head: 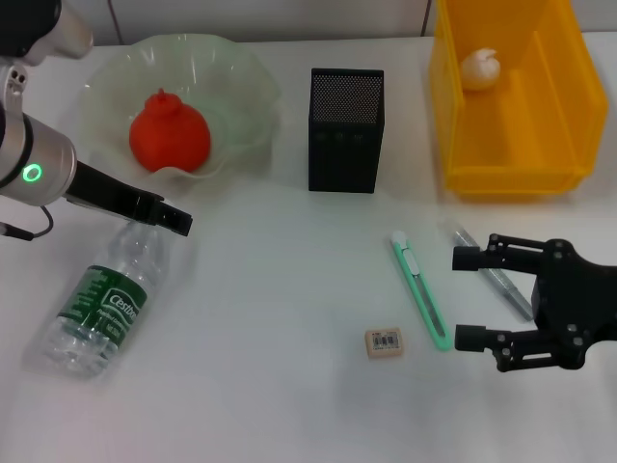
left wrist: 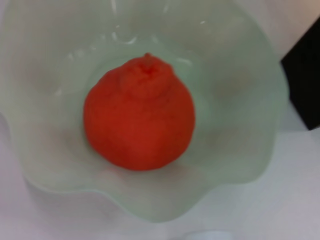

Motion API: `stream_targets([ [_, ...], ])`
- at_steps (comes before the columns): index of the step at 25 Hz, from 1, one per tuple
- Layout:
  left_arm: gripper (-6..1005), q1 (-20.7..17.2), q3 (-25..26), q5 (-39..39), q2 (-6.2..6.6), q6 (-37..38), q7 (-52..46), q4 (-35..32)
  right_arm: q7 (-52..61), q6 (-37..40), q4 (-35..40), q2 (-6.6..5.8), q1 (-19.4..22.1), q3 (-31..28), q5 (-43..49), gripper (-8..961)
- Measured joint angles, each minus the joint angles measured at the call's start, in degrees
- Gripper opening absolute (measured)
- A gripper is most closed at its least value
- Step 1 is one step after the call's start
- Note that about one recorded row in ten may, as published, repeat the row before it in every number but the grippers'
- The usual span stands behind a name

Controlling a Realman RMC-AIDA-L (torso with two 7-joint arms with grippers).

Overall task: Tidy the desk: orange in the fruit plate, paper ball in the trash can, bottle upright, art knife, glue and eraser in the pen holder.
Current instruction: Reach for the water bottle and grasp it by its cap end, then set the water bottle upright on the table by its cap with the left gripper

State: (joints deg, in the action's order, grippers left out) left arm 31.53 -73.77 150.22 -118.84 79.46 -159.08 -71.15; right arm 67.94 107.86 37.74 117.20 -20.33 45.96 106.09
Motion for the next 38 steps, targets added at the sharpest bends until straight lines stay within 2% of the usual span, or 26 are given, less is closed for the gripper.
stream_targets([
  [7,824,1.0,-0.9,1.0,0.01,-4.1,0.5,4.3,-0.4,-0.1,-1.9,-0.09,-0.4,-0.4,0.0,852],
  [15,811,0.4,-4.1,1.4,0.01,-6.2,1.4,4.3,0.4,-0.1,-2.1,-0.20,-0.5,-0.5,-0.3,852],
  [21,572,-1.2,-5.1,1.4,0.02,-6.3,3.6,1.5,0.7,0.0,-2.1,-0.32,-0.4,-1.8,-0.3,852],
  [22,551,-3.0,-5.2,0.1,0.01,-5.8,5.5,-1.6,0.8,0.2,-2.1,-0.31,-0.4,-2.0,-0.3,852],
  [24,508,-3.8,-4.8,-1.1,0.07,-5.3,6.6,-2.9,0.8,0.5,-2.1,-0.32,-0.2,-2.6,-0.3,853],
  [25,487,-5.8,-2.2,-5.8,0.29,-3.0,10.8,-5.5,1.0,0.7,-2.1,-0.31,-0.1,-3.3,-0.3,853],
  [27,445,-6.3,-0.6,-8.1,0.33,-1.9,12.7,-6.1,1.1,1.0,-2.1,-0.30,-0.1,-3.6,-0.4,853],
  [29,445,-7.4,5.8,-15.3,0.43,2.2,19.6,-6.3,1.5,1.7,-2.1,-0.26,0.0,-4.2,-0.4,853],
  [30,444,-7.8,12.0,-20.7,0.45,6.1,25.5,-5.2,1.7,2.1,-2.2,-0.22,0.0,-4.4,-0.4,853],
  [31,444,-7.8,12.0,-20.7,0.45,6.1,25.5,-5.2,1.9,2.4,-2.1,-0.18,0.0,-4.8,-0.4,853],
  [34,444,-8.0,23.0,-29.1,0.65,12.5,35.2,-0.9,2.5,3.5,-2.1,0.04,-0.1,-5.6,-0.4,853],
  [35,444,-8.0,28.5,-32.5,1.02,15.9,40.8,2.6,3.1,4.1,-2.1,0.20,-0.3,-6.0,-0.4,853],
  [36,445,-8.0,28.5,-32.5,1.02,15.9,40.8,2.6,3.1,4.1,-2.1,0.20,-0.3,-6.0,-0.4,853],
  [38,445,-8.0,33.6,-35.0,1.52,19.0,46.4,6.4,3.9,4.6,-2.2,0.32,-0.5,-6.5,-0.5,853],
])
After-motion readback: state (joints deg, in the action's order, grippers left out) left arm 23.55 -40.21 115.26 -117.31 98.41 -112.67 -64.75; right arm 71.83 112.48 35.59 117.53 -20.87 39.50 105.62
